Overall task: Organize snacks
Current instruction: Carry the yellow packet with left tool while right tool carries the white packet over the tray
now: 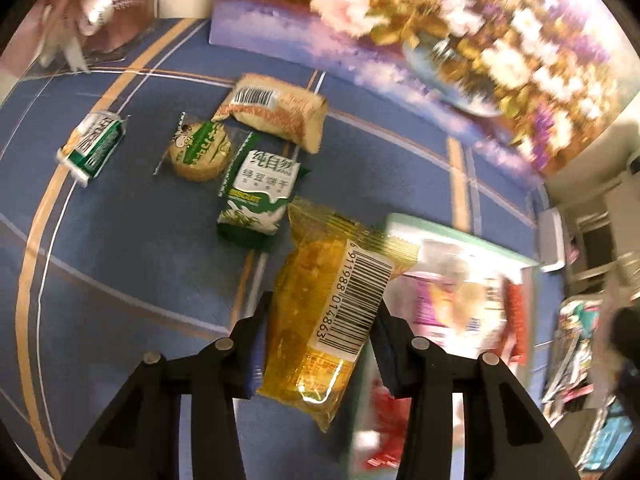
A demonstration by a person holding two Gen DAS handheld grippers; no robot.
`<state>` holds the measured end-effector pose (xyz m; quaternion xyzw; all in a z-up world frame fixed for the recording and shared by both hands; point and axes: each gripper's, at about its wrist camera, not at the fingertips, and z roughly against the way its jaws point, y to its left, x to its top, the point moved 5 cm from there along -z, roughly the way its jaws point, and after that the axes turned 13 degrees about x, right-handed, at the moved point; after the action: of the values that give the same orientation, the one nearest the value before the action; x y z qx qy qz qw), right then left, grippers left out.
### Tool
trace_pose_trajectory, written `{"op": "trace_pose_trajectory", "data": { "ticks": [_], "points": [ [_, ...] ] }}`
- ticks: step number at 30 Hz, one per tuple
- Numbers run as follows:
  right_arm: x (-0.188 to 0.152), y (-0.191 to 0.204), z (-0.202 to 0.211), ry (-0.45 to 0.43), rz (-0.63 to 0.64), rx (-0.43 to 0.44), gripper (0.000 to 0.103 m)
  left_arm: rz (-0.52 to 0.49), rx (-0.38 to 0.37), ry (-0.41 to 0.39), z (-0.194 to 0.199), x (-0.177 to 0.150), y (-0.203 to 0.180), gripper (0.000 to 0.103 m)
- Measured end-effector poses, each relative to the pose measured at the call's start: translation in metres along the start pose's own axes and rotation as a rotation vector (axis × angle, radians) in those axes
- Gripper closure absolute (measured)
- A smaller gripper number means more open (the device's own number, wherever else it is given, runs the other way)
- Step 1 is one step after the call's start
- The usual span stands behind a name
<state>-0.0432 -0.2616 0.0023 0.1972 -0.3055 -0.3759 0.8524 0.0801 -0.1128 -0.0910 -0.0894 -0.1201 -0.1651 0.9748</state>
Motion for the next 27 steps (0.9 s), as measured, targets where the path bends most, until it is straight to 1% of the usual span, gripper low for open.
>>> {"op": "trace_pose_trajectory", "data": {
  "ticks": [3, 5, 9, 11, 14, 18, 20, 22, 25, 27],
  "points": [
    [-0.010, -0.015, 0.008, -0.001, -0.045, -0.028, 0.048, 0.008, -0.027, -0.027, 0.021, -0.014, -0.009, 0.057],
    [-0.018, -0.027, 0.009, 0.013, -0.079, -0.027, 0.048, -0.015, -0.041, -0.036, 0.030, -0.025, -0.019, 0.056],
    [-0.026, -0.048, 0.003, 0.043, -0.118, -0.016, 0.048, -0.041, -0.033, -0.029, 0.032, -0.034, -0.034, 0.057],
    [-0.019, -0.057, 0.001, 0.040, -0.129, -0.027, 0.048, -0.062, -0.027, -0.031, 0.030, -0.030, -0.044, 0.057],
    [-0.003, -0.065, 0.002, 0.019, -0.145, -0.061, 0.048, -0.104, -0.027, -0.037, 0.027, -0.016, -0.065, 0.057],
    [0.002, -0.065, 0.014, -0.002, -0.142, -0.096, 0.048, -0.098, -0.075, -0.027, 0.031, -0.011, -0.079, 0.057],
    [-0.004, -0.064, 0.023, -0.032, -0.163, -0.088, 0.048, -0.109, -0.094, -0.044, 0.040, -0.015, -0.085, 0.057],
    [-0.015, -0.066, 0.028, -0.044, -0.186, -0.081, 0.048, -0.121, -0.096, -0.053, 0.046, -0.022, -0.086, 0.056],
    [-0.030, -0.069, 0.026, -0.044, -0.210, -0.064, 0.048, -0.141, -0.081, -0.073, 0.054, -0.033, -0.084, 0.056],
    [-0.039, -0.073, 0.022, -0.034, -0.222, -0.070, 0.048, -0.165, -0.080, -0.080, 0.055, -0.040, -0.086, 0.056]
  ]
}}
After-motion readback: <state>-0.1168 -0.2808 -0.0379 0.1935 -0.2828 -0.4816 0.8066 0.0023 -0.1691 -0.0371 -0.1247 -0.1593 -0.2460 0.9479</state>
